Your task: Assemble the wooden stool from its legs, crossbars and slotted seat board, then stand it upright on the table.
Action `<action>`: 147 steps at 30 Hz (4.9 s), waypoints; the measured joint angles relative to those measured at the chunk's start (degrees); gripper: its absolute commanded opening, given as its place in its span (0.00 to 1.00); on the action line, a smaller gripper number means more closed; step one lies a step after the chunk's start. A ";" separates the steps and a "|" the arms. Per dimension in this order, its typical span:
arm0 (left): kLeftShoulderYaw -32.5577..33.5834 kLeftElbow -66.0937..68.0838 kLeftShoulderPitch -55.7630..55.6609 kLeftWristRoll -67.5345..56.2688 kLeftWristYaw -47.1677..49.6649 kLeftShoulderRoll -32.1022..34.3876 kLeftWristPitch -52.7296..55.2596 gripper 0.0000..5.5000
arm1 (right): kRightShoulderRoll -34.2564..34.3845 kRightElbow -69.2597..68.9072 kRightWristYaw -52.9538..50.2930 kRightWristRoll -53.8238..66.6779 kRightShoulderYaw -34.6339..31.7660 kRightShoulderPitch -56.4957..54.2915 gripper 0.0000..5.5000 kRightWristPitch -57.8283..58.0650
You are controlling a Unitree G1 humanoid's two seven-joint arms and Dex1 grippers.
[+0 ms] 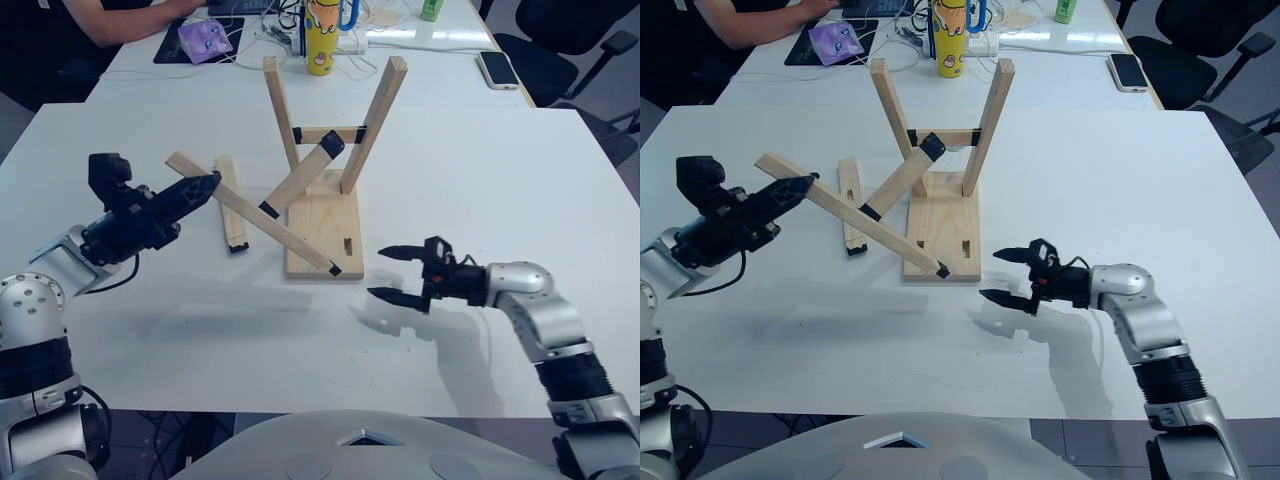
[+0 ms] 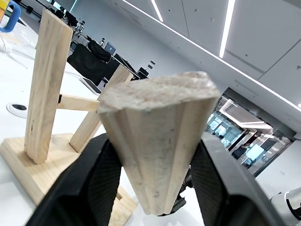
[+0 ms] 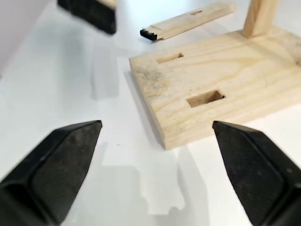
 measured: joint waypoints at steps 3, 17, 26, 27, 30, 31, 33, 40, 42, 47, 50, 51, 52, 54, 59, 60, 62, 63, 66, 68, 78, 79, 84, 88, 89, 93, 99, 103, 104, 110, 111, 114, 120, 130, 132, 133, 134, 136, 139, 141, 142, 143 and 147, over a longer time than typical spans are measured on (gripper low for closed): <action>0.28 -0.47 -3.97 2.88 0.16 0.93 -2.74 0.37 | 3.66 4.84 -6.87 -8.37 3.38 -0.25 0.79 -9.19; -8.91 -4.58 -4.46 21.94 -1.16 -2.01 -16.28 0.37 | 5.03 21.28 -18.15 -15.55 1.08 -7.99 0.79 -21.32; -12.02 -4.62 -9.07 27.25 -3.21 -2.90 -21.39 0.37 | 8.44 6.35 -9.31 15.58 -8.16 -1.67 0.55 4.42; -13.15 -4.32 -9.86 28.36 -4.33 -2.85 -21.80 0.37 | 10.74 3.88 -12.27 18.42 -9.23 -1.63 0.52 7.99; -15.84 -2.53 -11.89 31.35 -6.85 -2.77 -23.32 0.37 | 16.18 -0.65 -19.57 17.92 -8.40 -1.17 0.42 10.35; -16.61 -1.42 -12.48 32.51 -7.72 -2.70 -24.02 0.37 | 17.21 -1.47 -22.00 16.07 -7.47 -1.01 0.39 10.32; -17.72 0.48 -13.63 34.36 -9.08 -2.24 -24.80 0.37 | 19.77 -1.76 -26.14 12.35 -5.27 -0.13 0.34 10.20; -18.84 2.11 -15.43 35.89 -12.33 -1.79 -24.54 0.37 | 25.21 2.47 -36.20 2.70 -1.38 -0.07 0.15 10.77; -19.03 2.10 -15.43 35.89 -12.74 -1.80 -24.28 0.37 | 25.99 3.64 -37.73 1.05 -1.06 -1.29 0.09 10.90; -19.33 2.07 -15.42 36.24 -13.03 -1.83 -24.22 0.37 | 26.50 5.32 -39.17 -1.70 -0.58 -3.42 0.00 11.66; -20.49 3.25 -15.80 37.92 -13.79 -1.89 -26.30 0.37 | 26.48 5.25 -39.07 -2.76 -0.26 -3.52 0.00 12.20; -21.00 4.10 -16.04 38.31 -14.15 -2.12 -27.08 0.37 | 26.49 5.15 -39.03 -2.87 -0.20 -3.52 0.00 12.36; -21.54 4.90 -16.66 38.59 -14.82 -2.12 -27.86 0.37 | 26.47 5.08 -39.00 -2.98 -0.17 -3.53 0.00 12.57; -22.74 5.81 -18.02 39.51 -16.18 -2.07 -28.86 0.37 | 26.46 4.94 -38.97 -3.23 -0.10 -3.56 0.00 12.90; -26.46 8.99 -21.22 42.33 -20.37 -1.33 -30.35 0.37 | 26.39 4.63 -38.88 -3.42 1.00 -3.69 0.00 14.39; -27.11 9.58 -21.85 42.79 -21.37 -0.70 -30.50 0.37 | 26.19 4.48 -38.87 -3.87 1.23 -3.74 0.00 14.55; -27.88 10.30 -22.76 43.34 -22.52 -0.07 -30.52 0.37 | 25.98 4.32 -38.86 -4.54 1.65 -3.78 0.00 14.58; -28.02 10.49 -22.89 43.35 -22.85 0.13 -30.56 0.37 | 25.98 4.24 -38.86 -4.59 1.77 -3.74 0.00 14.59; -28.26 10.48 -22.38 43.33 -23.10 0.40 -31.28 0.37 | 25.95 4.10 -38.86 -5.14 2.06 -3.66 0.00 14.59; -28.34 9.88 -21.31 43.33 -22.90 0.42 -32.32 0.37 | 25.80 3.97 -38.86 -5.59 2.46 -3.61 0.00 14.55; -31.45 7.93 -18.46 43.85 -19.41 -1.56 -37.27 0.37 | 24.85 4.26 -37.46 -6.41 5.41 -3.64 0.00 13.01; -31.47 9.46 -19.30 43.77 -19.64 -2.16 -37.32 0.37 | 24.78 4.46 -37.12 -6.83 5.63 -3.78 0.00 12.65; -31.97 16.06 -22.71 43.30 -21.14 -3.35 -37.60 0.37 | 25.74 4.83 -37.67 -6.68 5.26 -4.24 0.00 14.03; -32.50 15.51 -21.77 43.31 -21.50 -2.82 -40.41 0.44 | 25.82 4.98 -37.70 -6.70 5.22 -4.34 0.00 13.89; -32.50 15.39 -21.53 43.30 -21.39 -2.82 -40.88 0.45 | 25.82 4.94 -37.72 -6.70 5.22 -4.32 0.00 13.93; -35.17 18.95 -11.60 50.42 -16.52 -4.73 -40.00 0.55 | 26.41 4.02 -37.90 -6.69 5.23 -3.99 0.00 14.27; -24.56 8.56 -11.69 45.71 -11.73 -3.67 -37.41 0.71 | 26.65 4.09 -38.73 -6.74 5.25 -4.00 0.00 14.25; -17.90 4.76 -5.49 44.05 -10.33 0.74 -33.79 0.83 | 26.66 4.16 -38.80 -6.74 5.11 -3.87 0.00 14.11; -15.12 4.15 -5.32 42.40 -9.21 0.94 -32.75 0.78 | 26.58 4.16 -38.84 -6.74 4.97 -3.82 0.00 14.02; -3.72 -4.52 -15.79 22.39 4.27 -3.47 -23.34 0.65 | 26.48 4.55 -38.82 -6.72 4.87 -3.80 0.00 13.02; -3.47 -6.76 -19.25 18.10 8.23 -5.53 -21.97 0.61 | 26.46 4.71 -38.80 -6.71 4.85 -3.79 0.00 12.81; -5.22 -13.85 -30.66 7.24 20.61 -13.84 -20.12 0.54 | 26.46 5.40 -38.61 -6.71 4.92 -4.16 0.00 12.48; -8.81 -18.69 -41.38 1.35 32.42 -19.71 -19.77 0.37 | 26.47 6.72 -37.83 -6.71 5.33 -5.09 0.00 12.01; -32.11 -21.47 -16.91 25.92 26.56 -6.47 -16.16 0.09 | 26.41 7.94 -37.80 -7.33 5.53 -5.81 0.00 10.72; -32.13 -20.74 -16.04 28.11 27.32 -10.22 -18.77 0.03 | 26.38 8.44 -37.81 -7.40 5.42 -5.99 0.00 10.72; -31.60 -19.27 -16.21 29.61 28.09 -12.20 -20.71 0.00 | 26.30 8.58 -37.86 -7.42 5.21 -6.04 0.00 10.68; -31.02 -18.03 -16.63 31.17 28.90 -14.03 -22.65 0.00 | 26.29 8.64 -37.86 -7.42 5.16 -6.09 0.00 10.60; -28.66 -15.82 -18.42 34.28 31.39 -17.68 -26.46 0.00 | 26.30 8.89 -37.59 -7.40 5.14 -6.23 0.00 9.94; -23.84 -15.93 -23.65 38.09 34.40 -20.02 -32.67 0.04 | 26.34 9.99 -37.16 -7.29 4.63 -6.21 0.00 7.91; -20.56 -15.94 -24.84 39.45 35.81 -20.49 -35.06 0.08 | 26.39 10.17 -36.07 -6.61 3.64 -5.43 0.00 5.23; -18.67 -15.64 -24.74 39.83 36.23 -20.48 -35.51 0.11 | 26.33 9.67 -35.11 -5.49 2.99 -4.60 0.00 4.17; -17.25 -15.22 -24.52 40.00 36.38 -20.36 -35.96 0.14 | 26.29 9.16 -34.33 -4.72 2.63 -3.79 0.00 3.66; -8.41 -10.46 -19.55 42.73 38.68 -17.54 -36.63 0.23 | 25.50 4.17 -32.11 -3.10 1.72 -2.09 0.00 3.04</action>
